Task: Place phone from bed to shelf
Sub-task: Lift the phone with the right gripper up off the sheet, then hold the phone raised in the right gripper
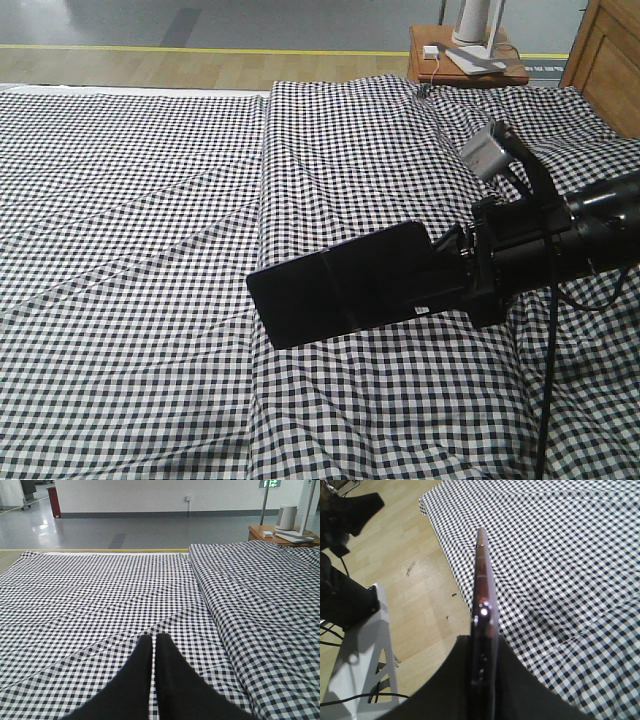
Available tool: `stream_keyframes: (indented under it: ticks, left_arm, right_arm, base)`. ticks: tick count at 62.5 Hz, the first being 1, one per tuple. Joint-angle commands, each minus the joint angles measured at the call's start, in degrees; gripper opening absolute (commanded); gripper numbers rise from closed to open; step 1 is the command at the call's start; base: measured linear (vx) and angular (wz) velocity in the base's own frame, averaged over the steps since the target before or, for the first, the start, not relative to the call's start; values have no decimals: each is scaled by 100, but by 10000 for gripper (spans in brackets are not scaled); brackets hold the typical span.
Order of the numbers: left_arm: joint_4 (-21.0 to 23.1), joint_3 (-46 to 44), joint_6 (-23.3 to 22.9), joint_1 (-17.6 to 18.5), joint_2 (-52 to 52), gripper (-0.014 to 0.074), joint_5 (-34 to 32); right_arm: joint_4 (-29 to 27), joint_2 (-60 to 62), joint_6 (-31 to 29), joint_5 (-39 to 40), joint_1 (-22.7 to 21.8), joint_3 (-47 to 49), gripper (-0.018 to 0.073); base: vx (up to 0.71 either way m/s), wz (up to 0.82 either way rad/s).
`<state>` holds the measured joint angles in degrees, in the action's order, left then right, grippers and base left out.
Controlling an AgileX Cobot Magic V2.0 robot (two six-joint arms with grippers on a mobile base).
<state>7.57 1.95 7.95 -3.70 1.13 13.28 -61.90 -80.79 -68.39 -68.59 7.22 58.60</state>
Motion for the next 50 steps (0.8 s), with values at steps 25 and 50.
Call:
stream_keyframes:
  ticks: [25, 50]
  left_arm:
    - [36, 14, -22, -11, 38, 1, -418]
    - [36, 14, -22, -11, 38, 1, -418]
  right_arm:
    - [-118, 1232, 920, -543, 105, 128, -4]
    - [-321, 1568, 878, -538, 105, 128, -4]
  base:
    - [0, 0]
    - [0, 0]
